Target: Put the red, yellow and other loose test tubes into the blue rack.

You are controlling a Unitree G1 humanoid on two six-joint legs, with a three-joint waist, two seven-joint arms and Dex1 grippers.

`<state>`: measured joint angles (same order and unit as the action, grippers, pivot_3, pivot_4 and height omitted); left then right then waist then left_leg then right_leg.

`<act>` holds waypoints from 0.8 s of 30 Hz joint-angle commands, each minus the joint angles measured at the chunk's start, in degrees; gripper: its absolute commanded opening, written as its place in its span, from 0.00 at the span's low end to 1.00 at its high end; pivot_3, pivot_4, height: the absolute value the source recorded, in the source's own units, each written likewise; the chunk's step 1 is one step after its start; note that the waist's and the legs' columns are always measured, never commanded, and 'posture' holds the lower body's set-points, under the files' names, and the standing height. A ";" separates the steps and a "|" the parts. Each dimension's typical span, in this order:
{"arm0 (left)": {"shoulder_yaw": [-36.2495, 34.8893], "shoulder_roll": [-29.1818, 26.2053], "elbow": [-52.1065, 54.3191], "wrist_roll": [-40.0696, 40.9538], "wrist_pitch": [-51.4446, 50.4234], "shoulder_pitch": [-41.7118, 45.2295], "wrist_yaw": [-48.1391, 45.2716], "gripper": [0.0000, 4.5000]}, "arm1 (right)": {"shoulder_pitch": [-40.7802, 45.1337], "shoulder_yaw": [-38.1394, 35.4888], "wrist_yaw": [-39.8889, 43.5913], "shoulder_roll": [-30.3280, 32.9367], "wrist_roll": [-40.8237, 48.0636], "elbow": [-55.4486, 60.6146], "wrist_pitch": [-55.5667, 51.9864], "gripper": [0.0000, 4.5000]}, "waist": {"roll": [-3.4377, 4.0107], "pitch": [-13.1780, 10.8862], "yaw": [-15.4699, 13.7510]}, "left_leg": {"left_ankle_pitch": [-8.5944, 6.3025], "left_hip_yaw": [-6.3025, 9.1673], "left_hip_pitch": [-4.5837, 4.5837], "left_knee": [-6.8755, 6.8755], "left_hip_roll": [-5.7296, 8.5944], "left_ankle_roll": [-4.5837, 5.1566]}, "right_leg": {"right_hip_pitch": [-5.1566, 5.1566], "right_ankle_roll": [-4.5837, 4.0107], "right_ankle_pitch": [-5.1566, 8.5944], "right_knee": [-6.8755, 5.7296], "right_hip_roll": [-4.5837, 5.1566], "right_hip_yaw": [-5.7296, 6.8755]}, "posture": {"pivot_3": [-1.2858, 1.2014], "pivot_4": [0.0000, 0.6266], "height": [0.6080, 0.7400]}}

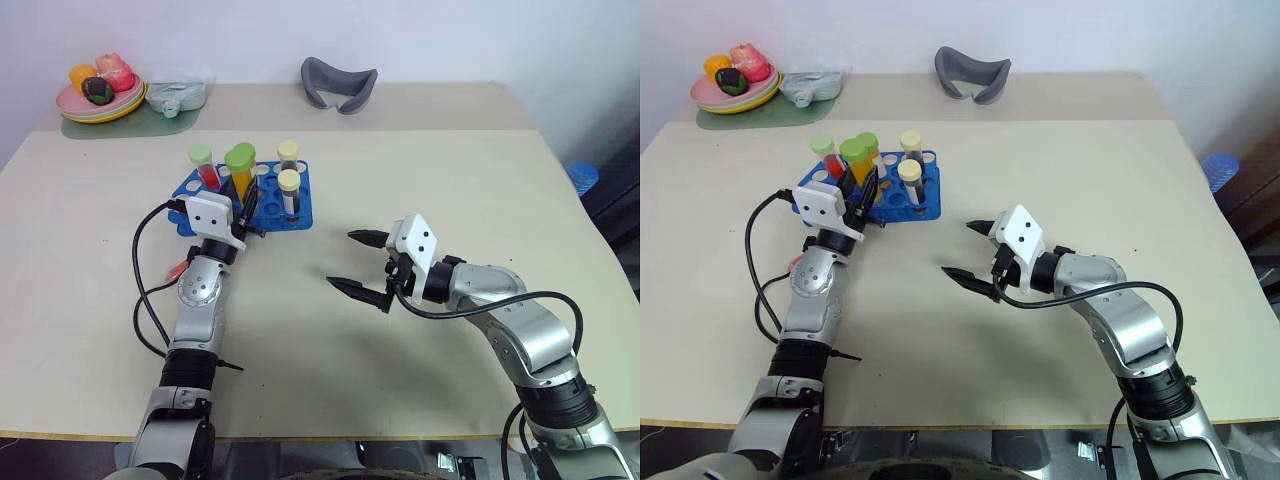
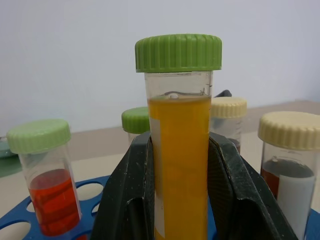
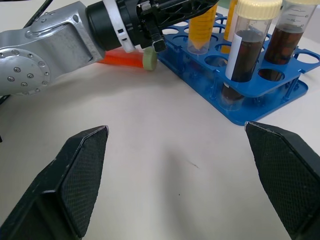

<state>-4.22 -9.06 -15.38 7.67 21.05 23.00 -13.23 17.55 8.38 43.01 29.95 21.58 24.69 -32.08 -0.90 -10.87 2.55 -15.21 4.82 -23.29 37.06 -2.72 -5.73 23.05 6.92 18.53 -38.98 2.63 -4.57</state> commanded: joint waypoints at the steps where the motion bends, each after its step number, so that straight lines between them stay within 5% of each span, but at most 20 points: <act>1: -0.67 0.04 1.59 -0.01 -0.85 -0.97 0.65 0.18 | 0.04 -0.73 -0.15 -0.41 0.69 1.64 1.02 1.00 | 0.00 0.00 0.01 | 0.00 0.00 0.00 0.00 0.00 0.00 | 0.00 0.00 0.00 0.00 0.00 0.00 | 0.52 0.24 1.00; 24: -0.52 0.27 -0.94 0.23 -1.05 0.53 -0.10 0.18 | -0.01 -0.15 -0.36 -0.85 0.50 1.80 1.34 1.00 | 0.01 0.01 -0.01 | -0.01 0.01 0.11 -0.01 0.00 0.02 | -0.14 0.00 0.00 0.02 0.00 0.01 | 0.52 0.24 1.00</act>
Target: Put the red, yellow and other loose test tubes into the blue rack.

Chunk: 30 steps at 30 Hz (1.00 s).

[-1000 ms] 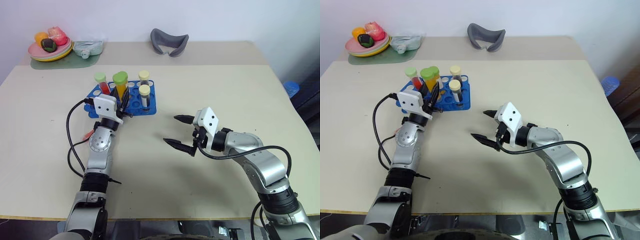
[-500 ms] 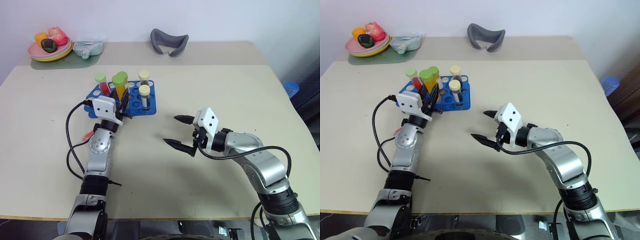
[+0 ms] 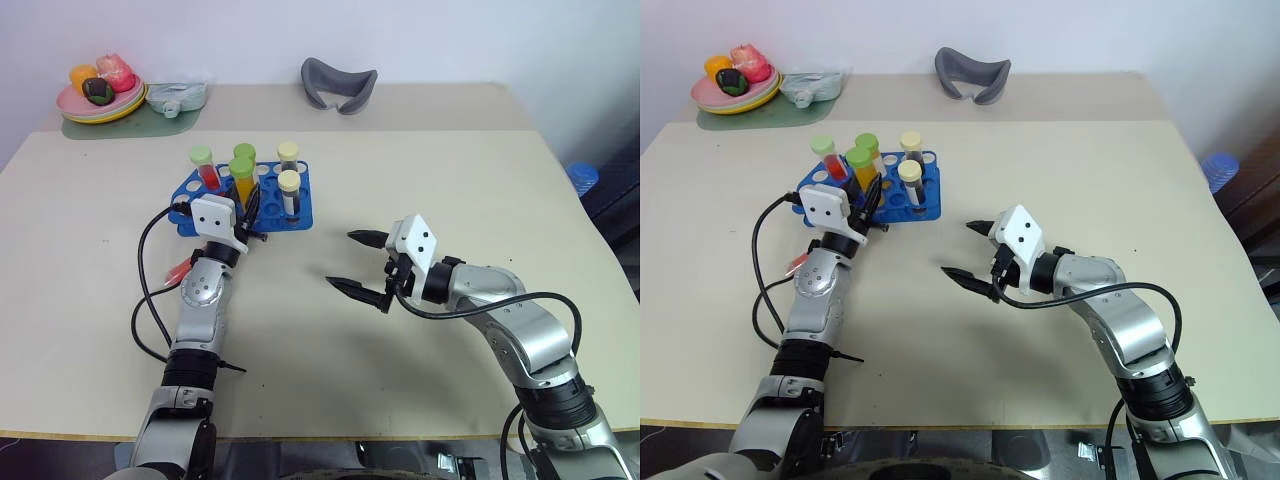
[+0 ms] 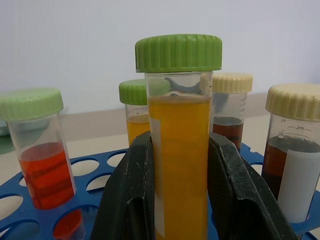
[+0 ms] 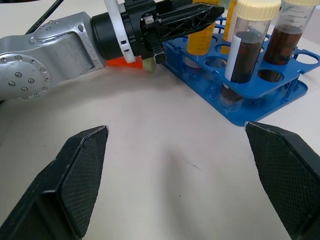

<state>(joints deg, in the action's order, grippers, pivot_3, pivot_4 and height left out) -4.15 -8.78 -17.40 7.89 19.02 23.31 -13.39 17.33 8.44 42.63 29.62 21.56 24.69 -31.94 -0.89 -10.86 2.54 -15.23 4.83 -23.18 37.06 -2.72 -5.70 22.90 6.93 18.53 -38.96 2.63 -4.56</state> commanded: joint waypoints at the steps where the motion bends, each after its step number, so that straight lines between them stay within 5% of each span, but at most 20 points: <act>1: -0.57 -0.03 1.15 0.13 0.87 0.15 -0.10 0.29 | 0.22 -0.18 0.04 -0.53 0.53 1.79 1.21 1.00 | 0.00 0.00 0.00 | 0.00 0.00 0.00 0.00 0.00 0.00 | 0.00 0.00 0.00 0.00 0.00 0.00 | 0.52 0.24 1.00; 6: -0.90 -0.24 2.37 0.16 0.42 -0.65 0.26 0.85 | 0.35 -0.03 0.08 -0.62 0.49 1.70 1.33 1.00 | 0.00 0.00 -0.01 | 0.00 0.00 0.00 0.00 0.00 0.00 | 0.00 0.00 0.00 0.00 0.00 0.00 | 0.52 0.24 1.00; 8: -1.24 -0.81 4.77 1.08 -0.56 -1.77 -0.35 0.99 | 0.39 -0.14 0.00 -0.58 0.48 1.69 1.35 1.00 | 0.00 0.00 0.03 | 0.00 0.00 0.00 0.00 0.00 0.00 | 0.00 0.00 0.00 0.00 0.00 0.00 | 0.52 0.24 1.00; 17: -7.18 -11.78 27.48 11.45 -15.56 -12.55 -7.06 0.99 | -0.25 -2.94 0.38 1.10 0.82 0.62 1.59 1.00 | 0.01 0.00 0.08 | 0.00 0.01 0.00 -0.03 -0.02 0.01 | 0.00 0.00 0.00 -0.01 -0.01 0.00 | 0.52 0.24 1.00; 25: -16.23 -33.33 40.07 23.99 -45.88 -22.33 -14.90 0.99 | 0.00 -1.58 6.76 6.64 -0.37 -0.33 2.56 1.00 | 0.05 -0.06 0.04 | -0.05 0.01 0.01 -0.05 -0.03 0.08 | 0.00 0.00 0.02 0.01 -0.01 0.00 | 0.52 0.24 1.00; 30: -13.00 -46.24 41.64 22.55 -67.81 -18.99 -12.84 0.99 | 0.91 -0.99 11.04 8.77 1.44 -0.06 1.33 1.00 | 0.01 -0.10 0.04 | -0.06 0.04 0.02 -0.07 -0.04 0.09 | -0.02 0.00 0.04 0.00 -0.05 0.02 | 0.52 0.24 1.00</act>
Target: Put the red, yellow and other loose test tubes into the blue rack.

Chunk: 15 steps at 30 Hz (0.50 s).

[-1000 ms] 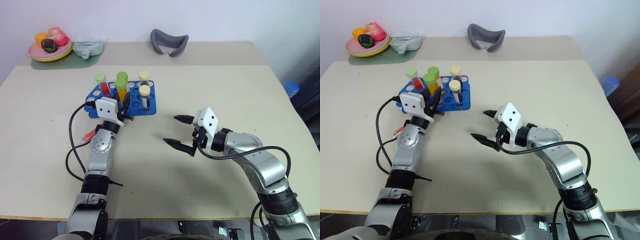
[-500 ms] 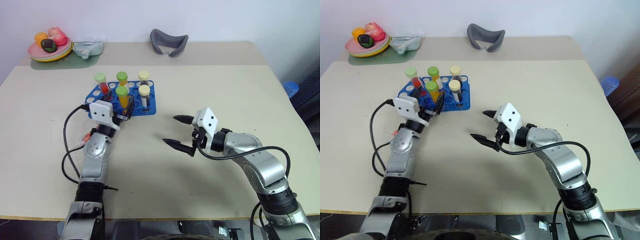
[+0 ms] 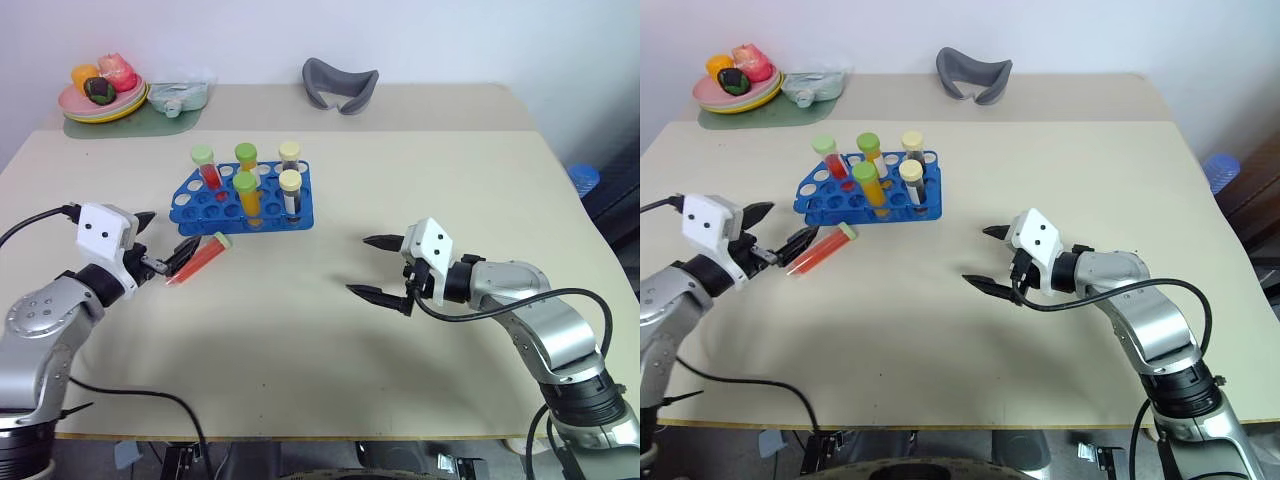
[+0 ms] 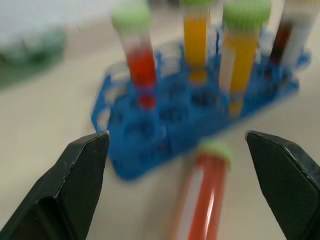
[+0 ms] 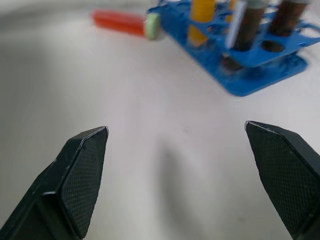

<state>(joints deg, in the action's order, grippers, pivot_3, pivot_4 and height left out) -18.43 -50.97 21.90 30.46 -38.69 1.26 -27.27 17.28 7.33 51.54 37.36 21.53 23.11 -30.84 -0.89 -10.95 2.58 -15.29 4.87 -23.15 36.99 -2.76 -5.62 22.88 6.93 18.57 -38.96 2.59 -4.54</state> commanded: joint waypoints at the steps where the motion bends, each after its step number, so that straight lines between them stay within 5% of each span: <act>1: 2.88 -5.03 1.97 0.55 -13.89 5.42 1.29 0.99 | 0.76 0.21 2.71 1.15 1.50 1.61 0.46 1.00 | 0.02 -0.01 0.01 | 0.00 0.00 0.00 0.00 0.00 0.00 | 0.00 0.00 0.00 0.01 0.01 0.00 | 0.52 0.24 1.00; 9: 21.06 -7.92 -5.48 -1.66 -31.79 25.10 -2.66 0.99 | 0.19 0.65 3.54 0.90 0.83 2.18 1.03 1.00 | 0.01 -0.02 0.12 | 0.00 -0.01 -0.02 0.00 0.01 0.00 | 0.03 0.01 0.01 0.00 -0.01 0.00 | 0.52 0.24 1.00; 15: 37.16 -10.17 -12.02 -6.69 -33.83 38.01 -11.24 0.99 | -1.15 0.47 2.60 0.87 1.20 4.20 0.40 1.00 | 0.01 -0.02 0.02 | 0.00 -0.02 -0.06 0.00 0.01 -0.01 | 0.07 0.01 0.01 0.01 -0.03 0.00 | 0.52 0.24 1.00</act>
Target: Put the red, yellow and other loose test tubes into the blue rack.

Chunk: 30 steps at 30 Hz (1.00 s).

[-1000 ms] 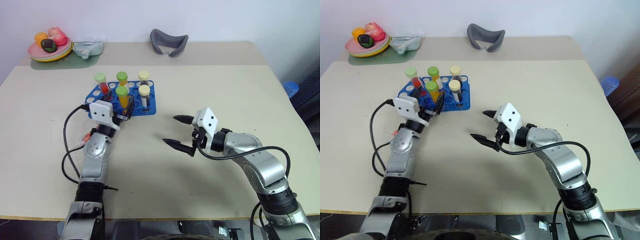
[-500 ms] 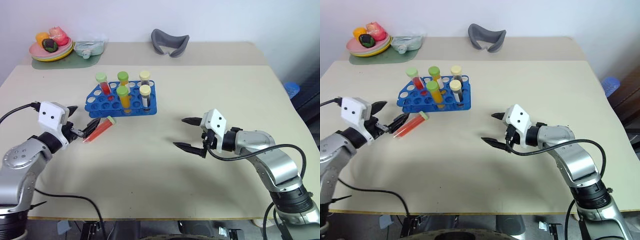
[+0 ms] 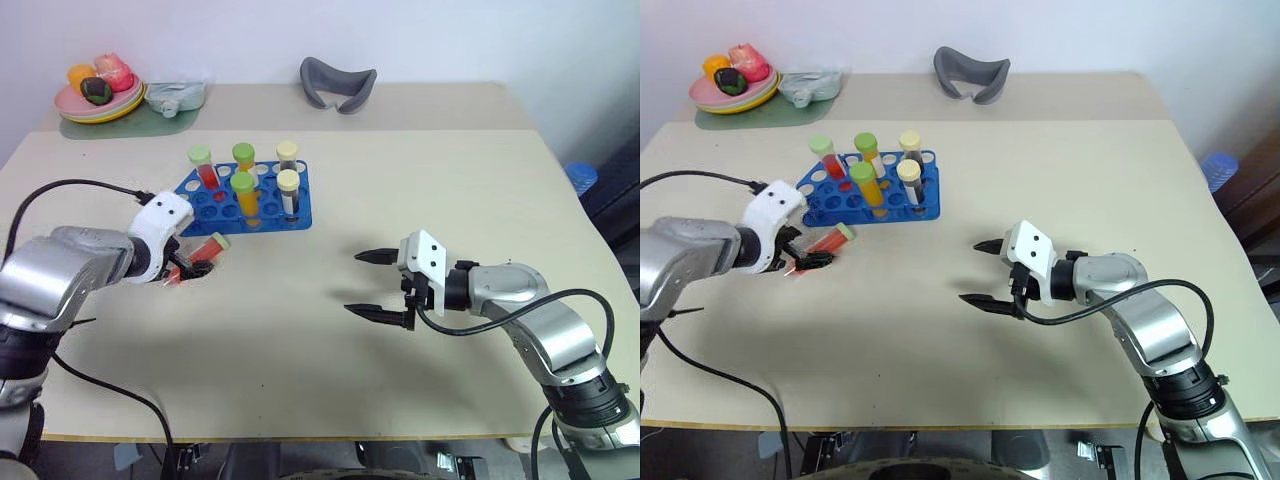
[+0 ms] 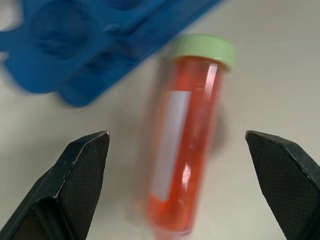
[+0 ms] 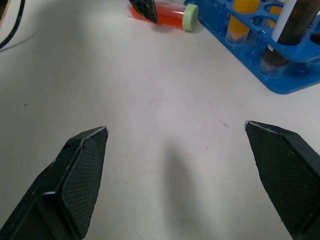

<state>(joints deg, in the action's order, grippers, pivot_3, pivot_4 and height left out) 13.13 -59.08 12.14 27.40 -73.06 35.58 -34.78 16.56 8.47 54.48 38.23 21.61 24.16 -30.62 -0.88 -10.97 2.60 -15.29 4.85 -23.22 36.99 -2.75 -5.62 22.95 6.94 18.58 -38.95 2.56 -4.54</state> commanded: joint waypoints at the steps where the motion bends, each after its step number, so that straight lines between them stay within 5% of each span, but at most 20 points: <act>1: 7.55 -2.17 -3.57 -4.54 1.18 5.06 -5.28 0.99 | -0.62 -0.64 -0.52 -0.03 1.13 3.43 0.09 1.00 | 0.00 0.00 0.07 | 0.00 0.00 0.00 0.00 0.00 0.00 | 0.00 0.00 0.00 0.00 0.00 0.00 | 0.52 0.24 1.00; 8: 14.16 -1.03 -10.61 -8.70 3.64 8.84 -13.02 0.99 | -1.46 -0.96 -2.34 -0.33 1.35 4.91 -0.67 1.00 | 0.01 0.00 0.04 | 0.00 -0.02 0.00 0.01 0.00 0.00 | 0.01 0.00 0.00 -0.01 0.00 -0.02 | 0.52 0.24 1.00; 11: 15.00 -0.26 -12.79 -10.48 4.63 9.21 -14.67 0.82 | -2.58 -0.92 -2.98 -0.30 1.58 6.16 -1.13 1.00 | 0.01 0.00 -0.03 | 0.00 -0.01 0.00 0.01 0.00 0.00 | 0.00 0.00 0.00 -0.01 0.00 -0.01 | 0.52 0.24 1.00; 17: 15.31 0.35 -14.26 -13.16 5.10 9.85 -17.01 0.19 | -3.71 -0.69 -3.80 -0.34 2.03 7.64 -1.56 1.00 | 0.04 0.02 0.10 | 0.00 -0.01 0.06 0.03 0.00 0.00 | -0.05 0.00 0.00 -0.04 0.00 -0.02 | 0.52 0.24 1.00; 21: 13.72 -1.03 -12.67 -13.70 4.50 8.97 -18.16 0.17 | -3.71 -0.51 -3.80 -0.07 2.24 7.76 -1.42 1.00 | 0.04 0.02 0.16 | 0.00 -0.01 0.06 0.03 0.00 0.00 | -0.05 0.00 0.00 -0.04 0.00 -0.02 | 0.52 0.24 1.00; 25: 4.78 -5.33 -4.82 -9.44 5.55 2.92 -20.77 0.17 | -2.65 -0.81 -3.63 0.12 2.44 7.20 -1.68 1.00 | 0.03 0.01 1.16 | 0.00 -0.01 0.04 0.01 -0.02 0.01 | -0.01 0.00 0.00 -0.04 -0.01 -0.02 | 0.52 0.24 1.00; 27: -4.54 -6.69 -0.34 -5.65 6.64 -3.16 -21.74 0.17 | -2.13 -1.38 -3.74 -0.03 2.87 6.86 -1.84 1.00 | 0.02 0.00 1.43 | 0.00 -0.01 -0.02 0.00 -0.03 0.01 | 0.05 0.00 0.01 -0.06 0.00 -0.02 | 0.52 0.24 1.00; 30: -22.81 -1.68 4.44 -3.60 17.47 -14.64 -19.28 0.17 | -0.85 -2.47 -5.42 -1.67 3.99 6.30 -2.58 1.00 | 0.03 0.00 1.18 | 0.00 -0.01 -0.05 0.01 -0.05 0.00 | 0.10 -0.01 0.01 -0.11 0.04 -0.03 | 0.52 0.24 1.00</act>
<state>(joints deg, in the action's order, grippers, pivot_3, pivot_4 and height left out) -0.77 -61.84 13.73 22.65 -61.17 22.29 -55.02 14.68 7.60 49.84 37.26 23.97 29.28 -33.27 -0.85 -10.97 3.78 -15.28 4.86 -23.28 37.04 -2.80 -5.63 23.04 6.93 18.59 -39.08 2.61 -4.53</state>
